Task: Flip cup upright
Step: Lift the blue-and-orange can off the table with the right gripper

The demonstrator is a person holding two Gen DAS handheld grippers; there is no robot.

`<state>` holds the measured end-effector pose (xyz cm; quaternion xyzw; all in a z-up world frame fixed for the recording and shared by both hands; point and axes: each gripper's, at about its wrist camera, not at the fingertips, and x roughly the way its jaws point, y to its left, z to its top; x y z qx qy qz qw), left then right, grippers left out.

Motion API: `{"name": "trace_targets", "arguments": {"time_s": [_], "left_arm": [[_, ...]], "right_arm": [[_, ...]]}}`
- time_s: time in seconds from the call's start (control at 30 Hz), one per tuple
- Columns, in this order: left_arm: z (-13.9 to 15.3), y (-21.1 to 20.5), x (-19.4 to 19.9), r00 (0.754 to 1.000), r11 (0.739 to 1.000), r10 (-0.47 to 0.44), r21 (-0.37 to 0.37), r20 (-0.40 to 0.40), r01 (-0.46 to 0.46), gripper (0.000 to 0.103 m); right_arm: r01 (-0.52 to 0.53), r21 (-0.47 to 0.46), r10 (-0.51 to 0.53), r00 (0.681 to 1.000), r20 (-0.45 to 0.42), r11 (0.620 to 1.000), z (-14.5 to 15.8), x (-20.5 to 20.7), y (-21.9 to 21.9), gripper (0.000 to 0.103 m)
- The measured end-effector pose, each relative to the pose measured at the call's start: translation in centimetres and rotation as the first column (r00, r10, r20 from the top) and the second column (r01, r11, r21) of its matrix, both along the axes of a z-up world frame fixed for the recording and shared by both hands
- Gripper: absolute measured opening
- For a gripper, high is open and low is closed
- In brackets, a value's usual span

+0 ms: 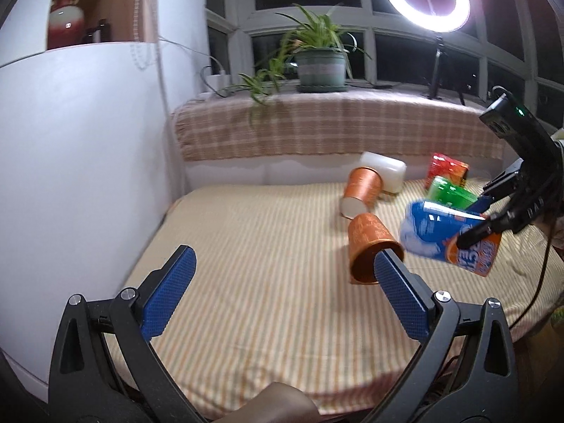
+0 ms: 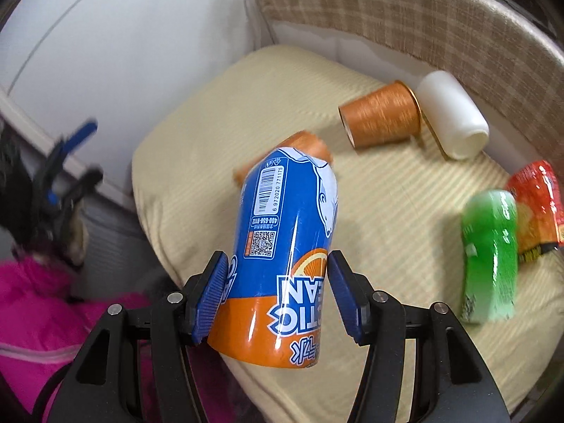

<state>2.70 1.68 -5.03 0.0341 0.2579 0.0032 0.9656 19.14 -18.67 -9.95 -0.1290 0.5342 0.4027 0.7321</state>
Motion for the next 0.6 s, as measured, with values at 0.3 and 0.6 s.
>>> {"name": "trace_targets", "arguments": {"time_s": [0.3, 0.6], "left_arm": [[-0.6, -2.9, 1.0, 0.998, 0.999, -0.049, 0.005, -0.043, 0.049, 0.103], [-0.9, -5.8, 1.7, 0.990, 0.991, -0.125, 0.028, -0.070, 0.127, 0.103]], "right_arm": [[-0.122, -0.130, 0.127, 0.992, 0.027, 0.984, -2.0, -2.2, -2.5, 0.057], [-0.202, -0.300, 0.232, 0.970, 0.069, 0.932, -3.8, -1.6, -3.9, 0.061]]}}
